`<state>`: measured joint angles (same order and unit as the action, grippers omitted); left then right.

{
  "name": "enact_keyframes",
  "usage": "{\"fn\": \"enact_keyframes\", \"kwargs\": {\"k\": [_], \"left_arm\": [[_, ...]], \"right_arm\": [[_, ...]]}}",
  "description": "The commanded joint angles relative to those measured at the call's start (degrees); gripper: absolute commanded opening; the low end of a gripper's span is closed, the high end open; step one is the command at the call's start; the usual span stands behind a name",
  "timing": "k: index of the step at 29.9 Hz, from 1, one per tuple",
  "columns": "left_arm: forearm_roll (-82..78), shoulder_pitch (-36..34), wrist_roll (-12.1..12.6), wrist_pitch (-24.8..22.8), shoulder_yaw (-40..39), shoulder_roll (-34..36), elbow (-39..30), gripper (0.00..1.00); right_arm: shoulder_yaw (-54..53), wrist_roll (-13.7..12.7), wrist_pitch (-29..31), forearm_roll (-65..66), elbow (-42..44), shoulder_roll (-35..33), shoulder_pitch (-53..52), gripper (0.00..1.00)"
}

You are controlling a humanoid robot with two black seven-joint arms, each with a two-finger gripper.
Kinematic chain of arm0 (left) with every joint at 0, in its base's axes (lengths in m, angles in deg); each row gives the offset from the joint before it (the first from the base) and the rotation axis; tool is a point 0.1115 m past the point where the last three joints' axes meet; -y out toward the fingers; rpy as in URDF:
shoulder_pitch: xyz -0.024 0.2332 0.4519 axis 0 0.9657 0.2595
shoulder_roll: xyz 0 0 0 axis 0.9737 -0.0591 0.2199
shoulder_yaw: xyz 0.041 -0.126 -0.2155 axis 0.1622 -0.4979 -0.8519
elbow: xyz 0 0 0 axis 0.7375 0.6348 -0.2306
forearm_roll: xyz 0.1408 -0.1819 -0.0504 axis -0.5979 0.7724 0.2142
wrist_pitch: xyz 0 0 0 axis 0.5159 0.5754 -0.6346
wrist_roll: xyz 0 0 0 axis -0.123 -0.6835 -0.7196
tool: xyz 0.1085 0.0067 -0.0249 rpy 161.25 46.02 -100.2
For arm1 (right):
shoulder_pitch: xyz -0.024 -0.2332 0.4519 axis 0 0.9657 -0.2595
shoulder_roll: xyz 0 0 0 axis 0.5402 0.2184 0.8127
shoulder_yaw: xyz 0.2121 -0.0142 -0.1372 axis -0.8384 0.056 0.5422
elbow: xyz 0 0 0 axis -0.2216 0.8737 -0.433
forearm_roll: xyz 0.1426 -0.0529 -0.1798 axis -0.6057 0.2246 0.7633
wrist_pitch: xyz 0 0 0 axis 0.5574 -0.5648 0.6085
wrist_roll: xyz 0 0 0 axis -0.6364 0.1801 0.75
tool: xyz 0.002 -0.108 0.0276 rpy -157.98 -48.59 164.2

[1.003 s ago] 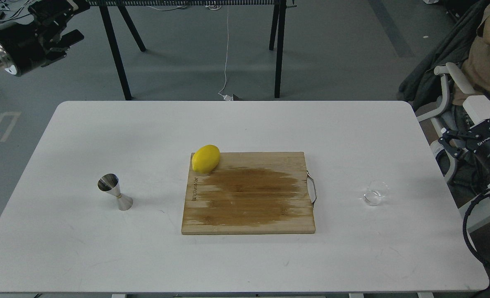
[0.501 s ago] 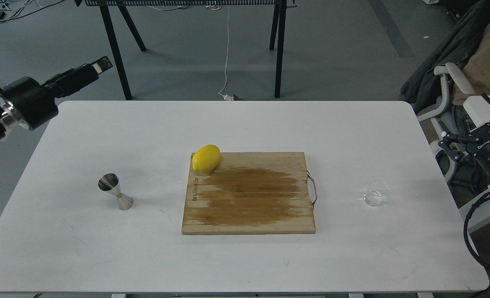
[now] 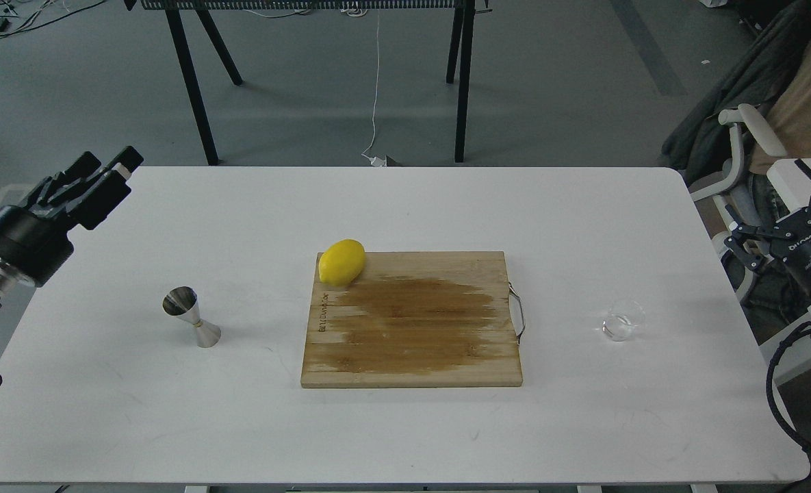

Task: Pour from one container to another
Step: 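Move the left gripper down toward the steel jigger, then close the left gripper around the steel jigger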

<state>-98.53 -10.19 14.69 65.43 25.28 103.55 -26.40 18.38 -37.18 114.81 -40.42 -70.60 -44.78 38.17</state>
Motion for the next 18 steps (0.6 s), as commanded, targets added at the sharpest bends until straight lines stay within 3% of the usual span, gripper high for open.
{"fn": "enact_keyframes", "kwargs": {"k": [1,18], "left_arm": [[-3.38,4.79,0.01,0.05,-0.07,0.0,-0.01,1.0],[-10.51,17.1,0.01,0.05,-0.07,-0.26,4.47,1.0]], "right_arm": [[0.03,0.01,0.0,0.0,0.05,0.0,0.06,0.99],[0.03,0.1,0.0,0.0,0.05,0.09,0.5,0.99]]}}
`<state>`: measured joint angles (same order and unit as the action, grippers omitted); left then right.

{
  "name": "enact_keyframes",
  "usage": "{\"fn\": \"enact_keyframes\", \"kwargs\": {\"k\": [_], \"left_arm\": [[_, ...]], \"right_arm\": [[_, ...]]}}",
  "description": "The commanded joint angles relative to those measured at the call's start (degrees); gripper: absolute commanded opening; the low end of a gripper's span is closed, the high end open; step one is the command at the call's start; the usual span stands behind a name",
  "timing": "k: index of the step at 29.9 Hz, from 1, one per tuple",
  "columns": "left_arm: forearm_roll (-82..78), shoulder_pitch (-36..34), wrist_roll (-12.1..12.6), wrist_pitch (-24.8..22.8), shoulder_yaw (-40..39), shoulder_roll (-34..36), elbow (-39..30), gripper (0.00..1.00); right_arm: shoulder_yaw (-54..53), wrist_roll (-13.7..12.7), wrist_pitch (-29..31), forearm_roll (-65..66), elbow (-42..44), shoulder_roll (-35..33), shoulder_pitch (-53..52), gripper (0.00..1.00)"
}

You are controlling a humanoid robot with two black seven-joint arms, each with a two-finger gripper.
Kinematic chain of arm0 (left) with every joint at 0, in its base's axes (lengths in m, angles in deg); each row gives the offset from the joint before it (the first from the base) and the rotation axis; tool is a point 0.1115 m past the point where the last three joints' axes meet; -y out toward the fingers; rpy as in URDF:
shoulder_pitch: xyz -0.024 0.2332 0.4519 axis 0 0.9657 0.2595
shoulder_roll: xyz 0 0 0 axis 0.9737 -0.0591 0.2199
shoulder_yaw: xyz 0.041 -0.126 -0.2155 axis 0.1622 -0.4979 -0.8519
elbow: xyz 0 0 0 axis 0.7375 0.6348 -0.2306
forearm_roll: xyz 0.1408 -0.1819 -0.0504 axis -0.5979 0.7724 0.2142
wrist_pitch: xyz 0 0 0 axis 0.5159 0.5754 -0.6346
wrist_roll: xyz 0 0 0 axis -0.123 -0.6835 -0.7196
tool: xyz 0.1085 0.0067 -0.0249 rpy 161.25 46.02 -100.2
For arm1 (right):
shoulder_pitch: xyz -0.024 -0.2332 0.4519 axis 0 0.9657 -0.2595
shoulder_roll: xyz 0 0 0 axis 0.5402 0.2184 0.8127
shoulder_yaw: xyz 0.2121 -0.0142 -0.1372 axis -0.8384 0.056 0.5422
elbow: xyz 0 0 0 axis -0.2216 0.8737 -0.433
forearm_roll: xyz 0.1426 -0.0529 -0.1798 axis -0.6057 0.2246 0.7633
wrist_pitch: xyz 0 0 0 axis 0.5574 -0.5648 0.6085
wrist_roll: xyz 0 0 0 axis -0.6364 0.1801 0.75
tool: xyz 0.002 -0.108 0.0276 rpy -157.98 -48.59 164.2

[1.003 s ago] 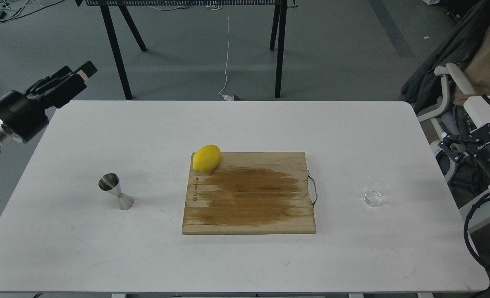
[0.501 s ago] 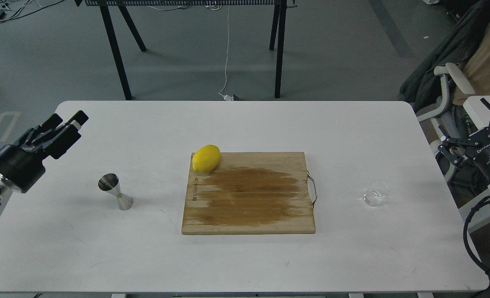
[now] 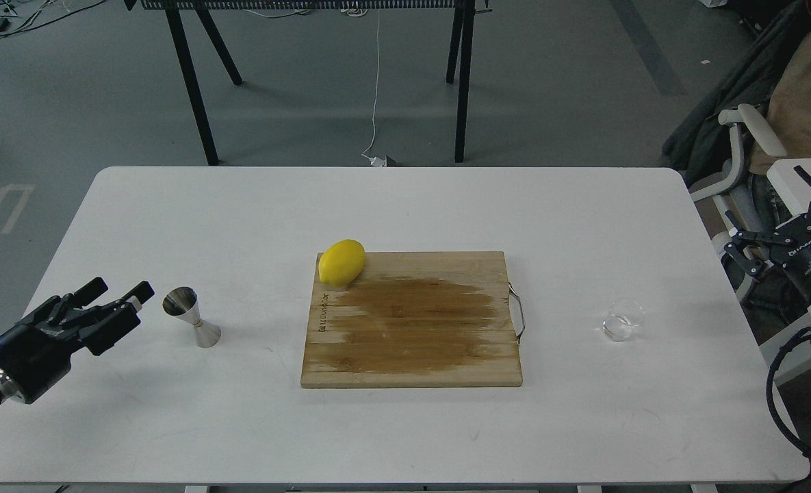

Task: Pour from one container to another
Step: 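Close the left gripper around the steel jigger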

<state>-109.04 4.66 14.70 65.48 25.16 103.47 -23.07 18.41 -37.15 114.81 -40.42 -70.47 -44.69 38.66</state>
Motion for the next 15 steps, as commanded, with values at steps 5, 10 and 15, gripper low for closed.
{"fn": "enact_keyframes", "kwargs": {"k": [5,10,15], "left_arm": [[0.09,5.95,0.0,0.0,0.14,-1.32,2.99,1.0],[-0.09,6.48,0.0,0.0,0.14,-7.38,6.24,1.0],[-0.88,5.78,0.0,0.0,-0.04,-11.6,8.61,1.0]], "right_arm": [[0.0,0.06,0.0,0.0,-0.07,0.0,0.01,0.99],[0.0,0.06,0.0,0.0,-0.07,0.09,0.01,0.99],[0.0,0.06,0.0,0.0,-0.07,0.09,0.01,0.99]]}}
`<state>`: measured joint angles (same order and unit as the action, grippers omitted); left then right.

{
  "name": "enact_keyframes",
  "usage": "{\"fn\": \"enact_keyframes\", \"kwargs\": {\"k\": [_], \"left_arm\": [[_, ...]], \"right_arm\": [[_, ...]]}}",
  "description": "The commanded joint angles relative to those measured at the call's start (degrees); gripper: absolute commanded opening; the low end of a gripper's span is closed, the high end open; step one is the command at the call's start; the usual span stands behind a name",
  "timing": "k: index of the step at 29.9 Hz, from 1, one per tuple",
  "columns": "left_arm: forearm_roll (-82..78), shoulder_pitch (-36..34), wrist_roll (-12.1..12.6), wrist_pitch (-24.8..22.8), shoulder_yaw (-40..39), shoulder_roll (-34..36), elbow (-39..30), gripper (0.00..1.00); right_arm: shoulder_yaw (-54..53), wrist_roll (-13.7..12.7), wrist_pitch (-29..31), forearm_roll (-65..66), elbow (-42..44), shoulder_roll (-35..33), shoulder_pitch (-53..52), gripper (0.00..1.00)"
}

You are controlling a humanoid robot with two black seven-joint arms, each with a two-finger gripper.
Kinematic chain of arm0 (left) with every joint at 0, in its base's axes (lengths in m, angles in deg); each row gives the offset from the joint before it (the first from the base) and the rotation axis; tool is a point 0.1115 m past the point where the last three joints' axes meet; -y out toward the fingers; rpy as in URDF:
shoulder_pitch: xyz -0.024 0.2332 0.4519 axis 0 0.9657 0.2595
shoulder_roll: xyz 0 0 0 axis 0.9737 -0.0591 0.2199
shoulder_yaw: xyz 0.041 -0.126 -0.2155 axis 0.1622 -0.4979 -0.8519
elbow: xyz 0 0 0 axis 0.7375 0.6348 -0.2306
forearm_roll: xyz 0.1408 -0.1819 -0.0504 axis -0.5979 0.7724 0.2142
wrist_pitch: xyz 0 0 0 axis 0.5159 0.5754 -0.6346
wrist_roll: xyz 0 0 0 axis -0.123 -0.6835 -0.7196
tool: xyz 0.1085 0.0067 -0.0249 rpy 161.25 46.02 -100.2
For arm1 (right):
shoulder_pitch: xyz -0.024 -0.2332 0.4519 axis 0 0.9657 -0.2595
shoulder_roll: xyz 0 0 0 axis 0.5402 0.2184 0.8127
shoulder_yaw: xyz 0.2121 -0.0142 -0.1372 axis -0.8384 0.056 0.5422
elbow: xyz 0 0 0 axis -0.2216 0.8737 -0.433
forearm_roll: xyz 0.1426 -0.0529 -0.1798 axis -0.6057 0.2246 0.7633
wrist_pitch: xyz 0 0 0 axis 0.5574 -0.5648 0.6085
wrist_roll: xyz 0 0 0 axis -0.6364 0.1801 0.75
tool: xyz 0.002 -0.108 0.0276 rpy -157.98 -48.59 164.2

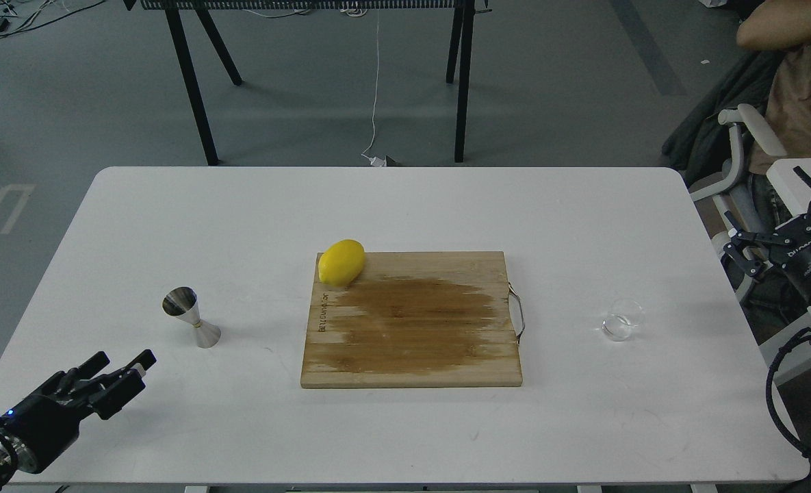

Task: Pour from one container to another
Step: 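Close the left gripper around the steel jigger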

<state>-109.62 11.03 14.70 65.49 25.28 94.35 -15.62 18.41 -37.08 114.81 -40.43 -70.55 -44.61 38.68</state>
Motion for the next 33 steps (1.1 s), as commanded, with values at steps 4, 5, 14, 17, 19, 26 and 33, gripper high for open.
{"fn": "enact_keyframes", "kwargs": {"k": [4,5,14,17,19,26,33], "left_arm": [[-0.39,-1.03,-0.01,0.0,-0.77,-4.94,1.61,1.0],[-0.39,-1.55,-0.01,0.0,-0.77,-5.21,1.61,1.0],[-0.47,-4.63,-0.01,0.0,-0.51,-6.44,1.61,1.0],[-0.47,-4.99,-0.01,0.0,-0.24,-6.53,1.7,1.0],[-0.56,-5.07,-0.01,0.0,-0.16,-7.14,1.7,1.0],[-0.56,-6.21,-0.01,0.0,0.02,-9.77,4.51,1.0],[-0.65,-7.62,-0.01,0.0,0.11,-11.79,6.26,1.0]], "right_arm": [[0.0,0.0,0.0,0.0,0.0,0.0,-0.09,0.99],[0.0,0.0,0.0,0.0,0.0,-0.08,-0.09,0.99],[0.08,0.0,0.0,0.0,0.0,0.0,0.0,0.99],[0.08,0.0,0.0,0.0,0.0,0.0,0.0,0.99],[0.08,0.0,0.0,0.0,0.0,0.0,-0.09,0.99],[0.08,0.0,0.0,0.0,0.0,0.0,-0.18,0.99],[0.0,0.0,0.0,0.0,0.0,0.0,-0.18,0.99]]}}
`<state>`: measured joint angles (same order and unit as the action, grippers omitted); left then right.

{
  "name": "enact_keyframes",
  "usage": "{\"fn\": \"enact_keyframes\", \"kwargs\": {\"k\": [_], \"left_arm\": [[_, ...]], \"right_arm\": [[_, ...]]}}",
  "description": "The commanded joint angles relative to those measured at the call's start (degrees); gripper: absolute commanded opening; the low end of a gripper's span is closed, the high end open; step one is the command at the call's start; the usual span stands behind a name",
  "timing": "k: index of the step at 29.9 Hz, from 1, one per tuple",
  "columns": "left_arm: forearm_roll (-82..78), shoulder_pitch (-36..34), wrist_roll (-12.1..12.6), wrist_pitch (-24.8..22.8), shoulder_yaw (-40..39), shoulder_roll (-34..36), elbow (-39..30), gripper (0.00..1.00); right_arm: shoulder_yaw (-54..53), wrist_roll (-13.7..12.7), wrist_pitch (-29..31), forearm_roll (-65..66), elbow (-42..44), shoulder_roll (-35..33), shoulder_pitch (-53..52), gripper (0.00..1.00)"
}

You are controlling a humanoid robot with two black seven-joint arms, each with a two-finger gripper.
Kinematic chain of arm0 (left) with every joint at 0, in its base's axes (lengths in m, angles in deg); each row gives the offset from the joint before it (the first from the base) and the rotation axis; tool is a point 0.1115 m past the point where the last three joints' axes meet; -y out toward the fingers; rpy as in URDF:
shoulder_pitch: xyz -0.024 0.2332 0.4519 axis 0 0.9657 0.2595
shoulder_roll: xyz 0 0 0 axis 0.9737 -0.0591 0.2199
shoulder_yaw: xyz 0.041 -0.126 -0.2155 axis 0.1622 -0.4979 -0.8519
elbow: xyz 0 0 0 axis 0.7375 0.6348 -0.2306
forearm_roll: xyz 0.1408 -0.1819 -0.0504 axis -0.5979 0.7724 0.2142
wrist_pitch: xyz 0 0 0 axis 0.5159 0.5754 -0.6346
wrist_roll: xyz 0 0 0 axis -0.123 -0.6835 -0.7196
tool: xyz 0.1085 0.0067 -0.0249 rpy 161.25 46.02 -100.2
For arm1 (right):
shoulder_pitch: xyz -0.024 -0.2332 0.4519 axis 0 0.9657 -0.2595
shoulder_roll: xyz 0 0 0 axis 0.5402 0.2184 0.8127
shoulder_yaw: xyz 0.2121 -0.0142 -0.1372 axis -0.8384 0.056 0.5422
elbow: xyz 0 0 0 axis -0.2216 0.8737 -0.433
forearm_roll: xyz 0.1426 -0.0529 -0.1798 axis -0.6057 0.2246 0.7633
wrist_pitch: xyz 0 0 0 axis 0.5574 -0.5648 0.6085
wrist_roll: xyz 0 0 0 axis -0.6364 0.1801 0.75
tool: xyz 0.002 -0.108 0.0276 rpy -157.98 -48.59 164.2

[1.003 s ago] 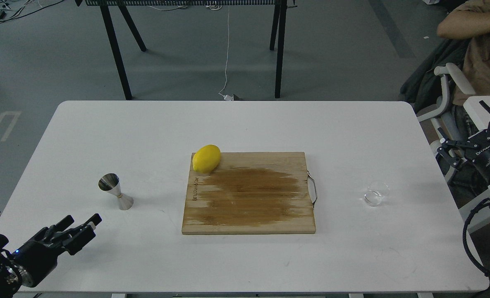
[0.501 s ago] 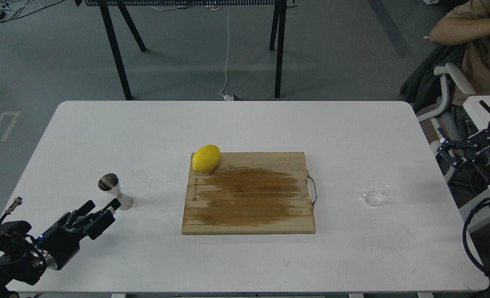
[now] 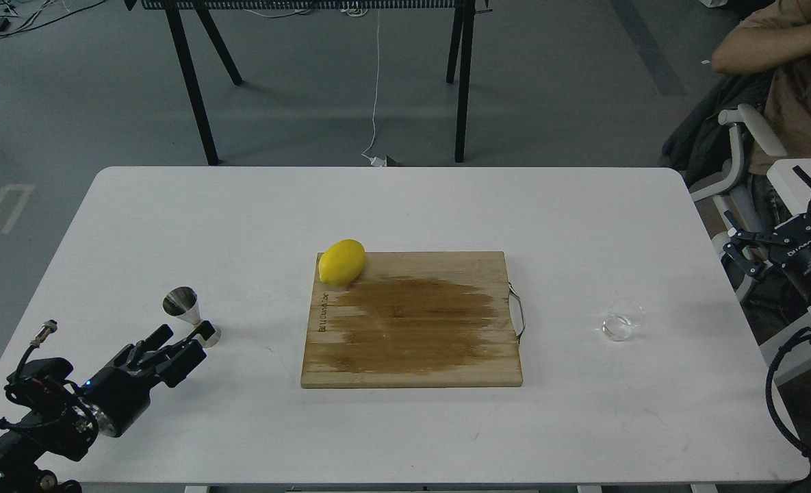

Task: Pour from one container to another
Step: 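Close the left gripper around the steel jigger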

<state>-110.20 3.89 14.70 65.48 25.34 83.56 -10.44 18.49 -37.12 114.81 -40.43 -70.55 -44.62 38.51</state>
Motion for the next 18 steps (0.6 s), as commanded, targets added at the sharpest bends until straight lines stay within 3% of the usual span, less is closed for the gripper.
{"fn": "enact_keyframes", "kwargs": {"k": [1,18], "left_arm": [[-0.07,-0.74,0.0,0.0,0.05,-1.8,1.7,1.0],[-1.3,-4.17,0.0,0.0,0.49,-6.28,6.8,0.98]], "right_arm": [[-0.08,0.04,0.0,0.0,0.0,0.01,-0.01,0.99],[-0.08,0.04,0.0,0.0,0.0,0.01,-0.01,0.99]]}}
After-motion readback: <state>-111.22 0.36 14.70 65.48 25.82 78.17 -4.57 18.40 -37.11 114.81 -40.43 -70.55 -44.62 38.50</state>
